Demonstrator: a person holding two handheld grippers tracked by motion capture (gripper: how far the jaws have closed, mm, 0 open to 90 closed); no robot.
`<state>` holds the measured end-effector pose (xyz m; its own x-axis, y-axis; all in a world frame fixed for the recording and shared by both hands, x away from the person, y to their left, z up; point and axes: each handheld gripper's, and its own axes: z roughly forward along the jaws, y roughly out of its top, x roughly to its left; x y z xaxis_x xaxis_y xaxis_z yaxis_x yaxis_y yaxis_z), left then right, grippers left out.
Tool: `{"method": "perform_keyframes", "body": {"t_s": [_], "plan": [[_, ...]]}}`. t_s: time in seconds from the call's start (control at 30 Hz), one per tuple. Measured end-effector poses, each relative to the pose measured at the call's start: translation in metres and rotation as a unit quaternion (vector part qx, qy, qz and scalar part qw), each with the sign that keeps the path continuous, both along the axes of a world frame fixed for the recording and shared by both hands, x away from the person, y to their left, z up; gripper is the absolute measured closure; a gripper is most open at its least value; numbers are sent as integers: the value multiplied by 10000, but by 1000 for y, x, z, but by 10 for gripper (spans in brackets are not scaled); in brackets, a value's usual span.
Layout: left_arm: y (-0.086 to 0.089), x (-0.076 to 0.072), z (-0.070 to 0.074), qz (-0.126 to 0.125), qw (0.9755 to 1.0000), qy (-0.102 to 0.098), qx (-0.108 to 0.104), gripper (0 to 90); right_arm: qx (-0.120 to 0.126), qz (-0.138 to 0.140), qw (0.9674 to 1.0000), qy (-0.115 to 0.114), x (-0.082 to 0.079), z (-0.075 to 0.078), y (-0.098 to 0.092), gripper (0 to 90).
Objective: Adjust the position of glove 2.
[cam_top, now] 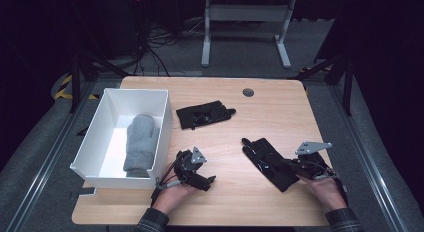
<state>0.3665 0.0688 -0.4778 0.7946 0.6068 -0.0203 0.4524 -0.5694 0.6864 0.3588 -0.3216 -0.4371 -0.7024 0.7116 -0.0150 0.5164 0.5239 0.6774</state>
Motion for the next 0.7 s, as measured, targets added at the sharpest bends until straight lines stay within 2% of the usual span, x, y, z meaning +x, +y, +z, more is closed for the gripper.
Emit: {"method": "perform_keyframes", "body": {"t_s": [0.23, 0.7], "plan": [[0, 0, 0, 13, 10000, -6, -9, 1, -137, 76, 9996, 214, 0, -6, -3, 900], [0, 0, 0, -1, 10000, 1, -4, 2, -116, 804, 9960, 379, -32, -8, 24, 900]]}}
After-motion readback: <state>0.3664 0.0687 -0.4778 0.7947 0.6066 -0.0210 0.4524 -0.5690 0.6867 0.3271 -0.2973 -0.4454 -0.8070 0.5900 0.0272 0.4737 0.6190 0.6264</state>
